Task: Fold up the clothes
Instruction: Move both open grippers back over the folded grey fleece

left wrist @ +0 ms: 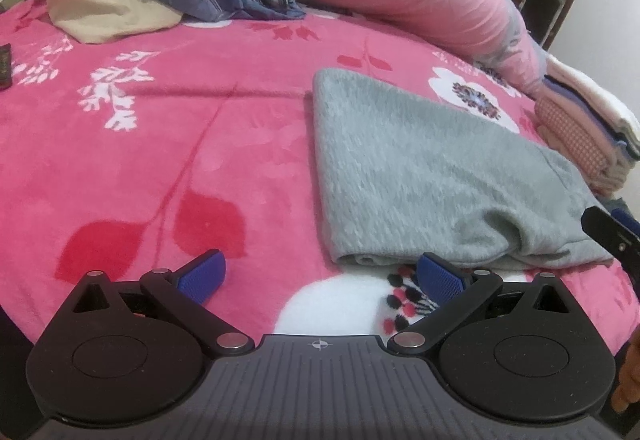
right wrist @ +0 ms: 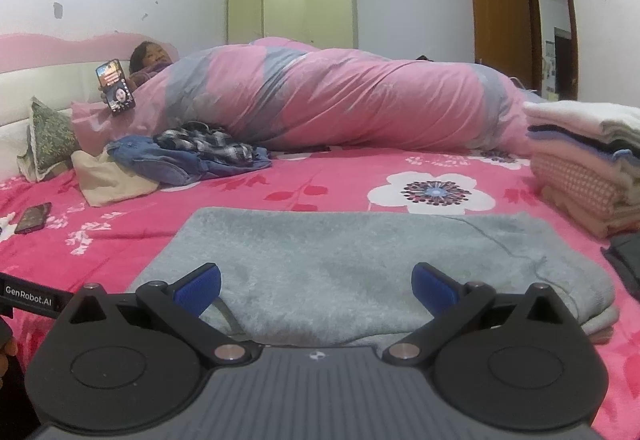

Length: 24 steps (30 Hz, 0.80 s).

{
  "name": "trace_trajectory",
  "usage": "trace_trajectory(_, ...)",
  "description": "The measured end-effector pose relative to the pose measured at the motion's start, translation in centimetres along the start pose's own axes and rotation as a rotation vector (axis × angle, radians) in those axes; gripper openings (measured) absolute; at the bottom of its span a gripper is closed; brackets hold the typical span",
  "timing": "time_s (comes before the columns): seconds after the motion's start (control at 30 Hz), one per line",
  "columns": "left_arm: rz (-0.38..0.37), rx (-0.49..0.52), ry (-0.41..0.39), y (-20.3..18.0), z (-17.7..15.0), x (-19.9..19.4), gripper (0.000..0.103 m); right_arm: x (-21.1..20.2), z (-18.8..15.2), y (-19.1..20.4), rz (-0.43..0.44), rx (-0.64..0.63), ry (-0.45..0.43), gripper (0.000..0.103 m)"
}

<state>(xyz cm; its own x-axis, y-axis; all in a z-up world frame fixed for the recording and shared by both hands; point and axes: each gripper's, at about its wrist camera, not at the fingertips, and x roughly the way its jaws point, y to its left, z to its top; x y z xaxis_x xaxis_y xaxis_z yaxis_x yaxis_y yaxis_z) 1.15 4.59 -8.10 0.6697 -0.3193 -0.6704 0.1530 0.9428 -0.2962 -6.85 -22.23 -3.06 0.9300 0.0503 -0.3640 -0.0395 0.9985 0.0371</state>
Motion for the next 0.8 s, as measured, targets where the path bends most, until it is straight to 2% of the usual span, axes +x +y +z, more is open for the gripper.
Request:
trace_trajectory(0.2, -0.028, -0.022, -0.024, 0.6, 0.4, -0.6, 0.103, -0.2, 0.1, 0.5, 0.037, -0.007, -0.007, 0.103)
trace_trajectory(0.37, -0.021, -0.043, -0.042, 1.2, 0.6, -0.9, 0.103, -0.2, 0.3, 1.2, 0.052, -0.024, -0.010, 0.103)
trace_trajectory(0.53, -0.011, -0.097, -0.063, 2.6, 0.8, -1.8, 0.103, -0.4, 0.6, 2.7, 0.106, -0.046, -0.003, 0.103)
trace_trajectory(0.63, 0.021, -0.113, -0.079, 3.5, 0.8, -2.3, 0.102, -0.7, 0.8, 4.9, 0.132, -0.132, -0.015, 0.103)
trace_trajectory(0.8, 0.015, -0.171, -0.088, 5.3, 0.8, -2.6, 0.097, -0.5, -0.2, 9.7, 0.158, -0.339, -0.030, 0.103)
